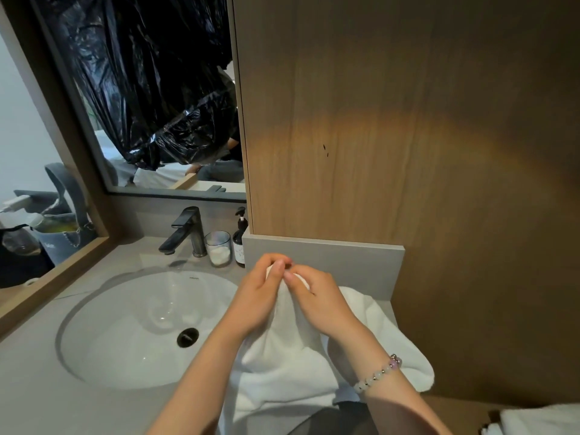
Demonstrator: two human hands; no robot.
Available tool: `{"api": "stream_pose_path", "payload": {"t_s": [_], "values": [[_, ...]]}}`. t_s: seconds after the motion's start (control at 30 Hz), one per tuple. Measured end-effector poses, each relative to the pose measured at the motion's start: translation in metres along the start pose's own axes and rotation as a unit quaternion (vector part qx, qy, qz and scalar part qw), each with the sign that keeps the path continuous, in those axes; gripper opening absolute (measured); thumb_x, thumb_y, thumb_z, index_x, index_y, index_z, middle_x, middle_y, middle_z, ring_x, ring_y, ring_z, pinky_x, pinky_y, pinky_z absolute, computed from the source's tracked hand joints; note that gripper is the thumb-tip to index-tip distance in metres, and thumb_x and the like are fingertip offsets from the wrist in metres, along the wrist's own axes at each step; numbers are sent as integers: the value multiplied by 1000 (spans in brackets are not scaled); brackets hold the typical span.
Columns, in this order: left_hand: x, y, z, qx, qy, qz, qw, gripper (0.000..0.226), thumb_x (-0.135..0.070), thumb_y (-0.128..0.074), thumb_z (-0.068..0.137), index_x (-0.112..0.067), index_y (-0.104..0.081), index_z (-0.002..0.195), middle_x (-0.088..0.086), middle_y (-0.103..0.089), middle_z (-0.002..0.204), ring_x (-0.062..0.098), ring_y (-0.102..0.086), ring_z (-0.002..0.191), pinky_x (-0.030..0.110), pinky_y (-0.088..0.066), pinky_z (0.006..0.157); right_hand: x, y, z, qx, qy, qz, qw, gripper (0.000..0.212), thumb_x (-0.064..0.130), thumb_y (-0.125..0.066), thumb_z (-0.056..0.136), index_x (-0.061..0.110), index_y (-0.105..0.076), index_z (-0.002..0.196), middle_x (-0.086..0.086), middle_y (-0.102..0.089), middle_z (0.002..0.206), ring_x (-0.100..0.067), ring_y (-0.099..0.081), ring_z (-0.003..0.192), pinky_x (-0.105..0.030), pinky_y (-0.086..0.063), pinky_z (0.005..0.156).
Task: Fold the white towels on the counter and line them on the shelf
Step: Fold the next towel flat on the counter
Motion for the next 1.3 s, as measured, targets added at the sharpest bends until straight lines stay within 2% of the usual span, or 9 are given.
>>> {"api": "stream_pose_path", "payload": {"t_s": [0.17, 0.33, 0.43, 0.6, 0.77, 1.0, 1.1, 1.23, 1.3], "values": [[0, -1, -3, -5, -12, 56, 998, 44, -48, -38, 84, -7, -50, 76, -10, -48, 62, 3, -44, 61, 22, -37, 62, -2, 5, -6, -7, -1, -28, 1000, 33, 32, -48, 97, 34, -48, 64, 26, -54, 60, -2, -45, 61, -25, -35, 62], [-4, 19, 1, -11, -4, 72, 997, 31, -33, -49, 95, -9, -51, 75, -10, -51, 65, -2, -45, 58, 13, -36, 58, -7, 11, -13, 17, 6, -93, 995, 16, 25, -52, 95, 19, -63, 84, 13, -51, 70, -6, -43, 69, -24, -35, 65], [-6, 35, 2, -55, 3, 80, 995, 26, -21, -44, 98, -16, -52, 74, -6, -52, 70, -7, -49, 62, 8, -36, 59, -13, 18, -17, 12, 9, -121, 993, 23, 15, -47, 96, 19, -56, 76, 15, -44, 65, -3, -40, 65, -18, -29, 60], [-3, 61, 1, -117, 36, 92, 988, 26, -24, -41, 99, -12, -53, 80, -4, -53, 76, 3, -47, 71, 18, -35, 63, -27, 30, -26, -6, -26, -106, 994, 24, 9, -45, 95, 20, -57, 77, 12, -51, 71, 1, -43, 69, -15, -33, 62], [7, 90, -1, -161, 50, 113, 979, 26, -27, -39, 100, -18, -53, 80, -6, -54, 81, 5, -48, 75, 19, -35, 66, -46, 36, -30, 24, -83, -69, 994, 21, 14, -48, 95, 10, -64, 82, -7, -62, 79, -20, -55, 74, -31, -41, 64], [33, 107, -2, -196, 134, 136, 962, 28, -34, -36, 100, -15, -56, 101, 3, -57, 92, 25, -53, 94, 40, -41, 82, -28, 30, -29, 143, -139, 89, 976, 46, 38, -57, 90, 8, -50, 56, 6, -45, 49, -5, -39, 45, -16, -32, 51], [26, 95, -4, -171, 91, 193, 962, 20, -29, -41, 98, -22, -59, 106, -3, -56, 103, 18, -50, 98, 34, -39, 84, -19, 24, -25, 136, -152, 138, 969, 58, 56, -48, 78, 0, -61, 73, -12, -57, 66, -19, -52, 60, -26, -41, 63], [1, 54, -7, -51, -17, 190, 980, 18, -33, -55, 93, -28, -64, 107, -15, -57, 107, 3, -52, 102, 16, -34, 86, -7, 10, -14, 109, -128, 126, 978, 56, 61, -44, 83, 11, -42, 59, -5, -33, 54, -14, -31, 49, -28, -26, 53], [-7, 27, -13, 46, -31, 125, 991, 20, -46, -55, 88, -33, -63, 101, -18, -62, 105, -2, -56, 100, 13, -39, 86, 0, 3, -10, 109, -116, 146, 976, 64, 66, -46, 83, 5, -52, 64, -6, -40, 57, -12, -36, 52, -24, -29, 50]]}}
Point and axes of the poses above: each hand's wrist, its own z-axis towards the middle knuckle, its own y-axis out of the back of the hand, x = y × z, the point moved 4 cm from there along z, towards the middle knuckle
